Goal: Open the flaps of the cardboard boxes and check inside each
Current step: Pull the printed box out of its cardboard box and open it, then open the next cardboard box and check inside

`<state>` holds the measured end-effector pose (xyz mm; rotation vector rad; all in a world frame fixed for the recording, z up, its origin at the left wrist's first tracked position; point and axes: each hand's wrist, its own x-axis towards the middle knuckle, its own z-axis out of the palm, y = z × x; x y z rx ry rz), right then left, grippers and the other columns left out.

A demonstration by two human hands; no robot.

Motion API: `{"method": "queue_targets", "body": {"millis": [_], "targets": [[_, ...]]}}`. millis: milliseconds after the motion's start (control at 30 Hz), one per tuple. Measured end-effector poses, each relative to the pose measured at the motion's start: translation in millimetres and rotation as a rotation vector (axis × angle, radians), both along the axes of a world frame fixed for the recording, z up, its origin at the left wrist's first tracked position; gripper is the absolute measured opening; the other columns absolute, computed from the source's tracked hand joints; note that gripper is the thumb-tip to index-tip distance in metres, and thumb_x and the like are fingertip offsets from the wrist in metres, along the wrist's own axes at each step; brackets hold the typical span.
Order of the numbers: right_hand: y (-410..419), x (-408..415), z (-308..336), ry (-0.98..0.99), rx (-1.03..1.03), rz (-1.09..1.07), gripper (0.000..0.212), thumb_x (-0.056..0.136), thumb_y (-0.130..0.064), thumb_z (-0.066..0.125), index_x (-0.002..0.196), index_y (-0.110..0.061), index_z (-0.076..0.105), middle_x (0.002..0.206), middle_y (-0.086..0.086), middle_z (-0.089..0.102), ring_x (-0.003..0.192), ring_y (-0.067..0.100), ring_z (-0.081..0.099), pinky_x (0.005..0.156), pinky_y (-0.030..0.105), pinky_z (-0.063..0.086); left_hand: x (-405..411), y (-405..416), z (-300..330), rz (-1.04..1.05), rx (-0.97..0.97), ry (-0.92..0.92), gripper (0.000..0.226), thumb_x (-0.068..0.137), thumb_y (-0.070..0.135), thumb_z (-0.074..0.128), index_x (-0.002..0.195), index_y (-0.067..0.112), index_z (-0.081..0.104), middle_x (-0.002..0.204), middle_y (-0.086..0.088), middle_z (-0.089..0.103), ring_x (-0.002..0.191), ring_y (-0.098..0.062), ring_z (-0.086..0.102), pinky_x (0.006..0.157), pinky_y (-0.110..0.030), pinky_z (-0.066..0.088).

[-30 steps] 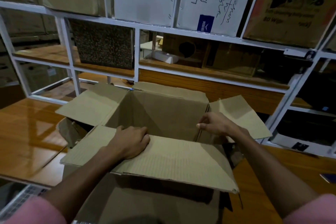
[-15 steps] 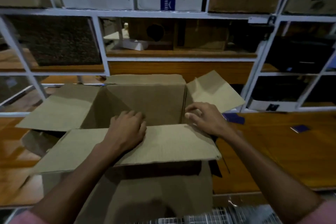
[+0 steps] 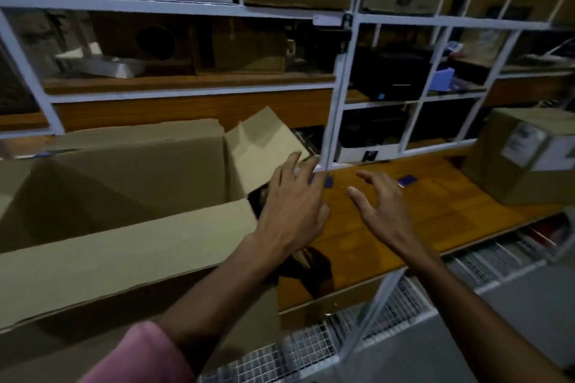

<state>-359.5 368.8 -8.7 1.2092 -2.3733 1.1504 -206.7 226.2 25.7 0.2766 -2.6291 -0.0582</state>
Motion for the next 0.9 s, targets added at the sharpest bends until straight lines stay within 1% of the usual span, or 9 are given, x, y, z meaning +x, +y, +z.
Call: {"method": "queue_targets", "body": {"millis": [100, 267, 367, 500, 633, 700, 833, 900], "targets": [[37, -33, -14, -0.021, 0.05, -0.043, 0.036, 0.098, -0.037, 0.058, 0.129, -0.017, 0.058, 0.127, 0.004, 0.059, 0.121, 0.021, 0.052, 0.096, 0.032, 0.039, -37, 26, -7, -0.031, -0.017, -0.046, 0.06, 0.092, 0.036, 0.058, 0.146, 0.014, 0.045, 0.164, -0.013, 0.026, 0.153, -0.04, 0.009, 0.121, -0.059, 0.018], [92, -94, -30, -0.097, 0.122, -0.088, 0.036, 0.098, -0.037, 0.058, 0.129, -0.019, 0.058, 0.13, 0.004, 0.058, 0.123, 0.023, 0.05, 0.1, 0.042, 0.044, -99, 65, -15, -0.036, -0.001, -0.102, 0.064, 0.095, 0.04, 0.053, 0.152, 0.018, 0.036, 0.167, -0.012, 0.015, 0.154, -0.038, -0.004, 0.123, -0.057, 0.005], [117, -127, -39, -0.135, 0.133, -0.107, 0.038, 0.098, -0.039, 0.057, 0.131, -0.021, 0.056, 0.132, 0.002, 0.057, 0.125, 0.021, 0.049, 0.101, 0.042, 0.044, -132, 78, -21, -0.017, 0.026, -0.134, 0.066, 0.098, 0.04, 0.051, 0.155, 0.019, 0.03, 0.169, -0.01, 0.006, 0.154, -0.036, -0.011, 0.123, -0.057, -0.001], [140, -167, -51, -0.194, 0.137, -0.1, 0.039, 0.099, -0.037, 0.056, 0.134, -0.02, 0.054, 0.136, 0.003, 0.054, 0.128, 0.021, 0.047, 0.104, 0.042, 0.042, -170, 96, -35, 0.031, 0.053, -0.162, 0.07, 0.098, 0.041, 0.052, 0.158, 0.02, 0.023, 0.169, -0.008, -0.004, 0.153, -0.034, -0.018, 0.124, -0.057, -0.002], [144, -194, -50, -0.215, 0.127, -0.089, 0.04, 0.099, -0.037, 0.056, 0.135, -0.02, 0.053, 0.138, 0.003, 0.053, 0.129, 0.021, 0.045, 0.104, 0.04, 0.041, -197, 99, -40, 0.059, 0.061, -0.177, 0.072, 0.097, 0.042, 0.053, 0.158, 0.02, 0.022, 0.169, -0.008, -0.007, 0.153, -0.034, -0.02, 0.122, -0.055, -0.005], [143, -207, -47, -0.206, 0.113, -0.102, 0.041, 0.099, -0.038, 0.055, 0.135, -0.02, 0.053, 0.137, 0.003, 0.053, 0.13, 0.021, 0.046, 0.103, 0.041, 0.042, -211, 97, -40, 0.062, 0.056, -0.173, 0.072, 0.097, 0.042, 0.053, 0.158, 0.02, 0.022, 0.169, -0.008, -0.006, 0.153, -0.034, -0.018, 0.123, -0.055, -0.003], [145, -222, -53, -0.148, 0.03, -0.13, 0.038, 0.099, -0.036, 0.056, 0.133, -0.019, 0.054, 0.134, 0.004, 0.055, 0.128, 0.021, 0.047, 0.103, 0.042, 0.042, -241, 98, -49, 0.028, 0.025, -0.09, 0.071, 0.096, 0.04, 0.055, 0.156, 0.018, 0.025, 0.169, -0.011, 0.003, 0.154, -0.035, -0.009, 0.123, -0.053, -0.001], [152, -229, -63, -0.142, 0.029, -0.153, 0.037, 0.099, -0.035, 0.057, 0.133, -0.02, 0.055, 0.134, 0.004, 0.055, 0.127, 0.021, 0.047, 0.103, 0.04, 0.042, -255, 108, -59, -0.002, 0.035, -0.083, 0.07, 0.094, 0.038, 0.057, 0.154, 0.017, 0.028, 0.168, -0.012, 0.006, 0.154, -0.036, -0.005, 0.123, -0.055, 0.005]]}}
